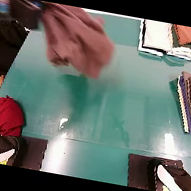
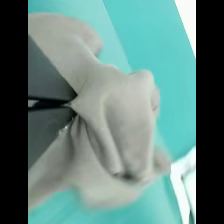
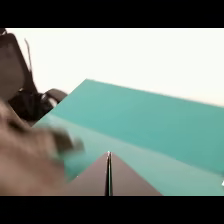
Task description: Fold the shirts.
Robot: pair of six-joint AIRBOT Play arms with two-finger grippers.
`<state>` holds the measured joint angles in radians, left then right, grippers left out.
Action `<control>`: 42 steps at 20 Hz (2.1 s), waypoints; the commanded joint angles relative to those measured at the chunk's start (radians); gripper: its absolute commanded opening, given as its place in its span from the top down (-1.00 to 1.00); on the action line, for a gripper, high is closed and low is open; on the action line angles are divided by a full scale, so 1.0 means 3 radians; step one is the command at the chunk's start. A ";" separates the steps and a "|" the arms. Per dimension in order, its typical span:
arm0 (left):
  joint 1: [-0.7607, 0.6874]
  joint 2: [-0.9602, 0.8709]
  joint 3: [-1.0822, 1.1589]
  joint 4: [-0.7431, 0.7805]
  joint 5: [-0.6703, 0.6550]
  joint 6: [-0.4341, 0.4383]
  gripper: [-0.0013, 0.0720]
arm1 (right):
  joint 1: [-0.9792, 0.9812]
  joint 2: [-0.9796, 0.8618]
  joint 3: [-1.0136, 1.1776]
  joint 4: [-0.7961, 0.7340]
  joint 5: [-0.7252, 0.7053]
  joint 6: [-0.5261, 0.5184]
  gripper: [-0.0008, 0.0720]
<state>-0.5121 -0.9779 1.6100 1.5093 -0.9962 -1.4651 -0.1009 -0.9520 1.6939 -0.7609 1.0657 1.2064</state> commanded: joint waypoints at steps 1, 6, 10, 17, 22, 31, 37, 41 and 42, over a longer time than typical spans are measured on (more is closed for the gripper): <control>-0.0744 -0.0549 0.0083 -0.0048 0.0156 0.0033 0.90 | -0.0223 -0.0183 0.0449 0.0006 0.0291 0.0005 0.92; -0.0810 -0.1256 0.0084 -0.0192 0.0423 0.0010 -0.59 | -0.0342 -0.0338 0.0626 -0.0001 0.0689 0.0006 0.92; 0.0075 -0.1353 0.0057 -0.0200 0.0106 -0.0334 -0.59 | -0.0340 -0.0390 0.0622 0.0005 0.0764 0.0006 0.92; 0.0982 -0.1865 -0.0801 -0.1088 -0.0084 -0.0392 -0.60 | -0.0338 -0.0511 0.0622 0.0008 0.0875 0.0006 0.92; 0.0783 -0.2307 -0.0993 -0.1439 0.0017 -0.0201 -0.60 | -0.0181 -0.0652 0.0622 0.0005 0.0902 0.0006 0.92; 0.0774 -0.2324 -0.0312 -0.1456 -0.0186 -0.0056 0.90 | -0.0273 -0.0622 0.0319 -0.0558 0.1348 0.0324 0.92; 0.0835 -0.2324 0.0308 -0.1439 -0.0403 0.0025 0.90 | -0.0740 0.0094 -0.2196 -0.0895 0.1091 0.0417 0.76; 0.0835 -0.2326 0.0315 -0.1443 -0.0402 0.0024 0.90 | -0.0599 0.0212 -0.3752 -0.0572 0.0544 0.0389 -0.26; 0.0835 -0.2326 0.0315 -0.1443 -0.0402 0.0023 0.90 | -0.0470 0.0169 -0.3997 -0.0395 0.0361 0.0359 -0.26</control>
<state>-0.2626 -1.6749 1.6901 1.0775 -1.1110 -1.4609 -0.2810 -0.9169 0.7700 -0.9665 1.3037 1.3247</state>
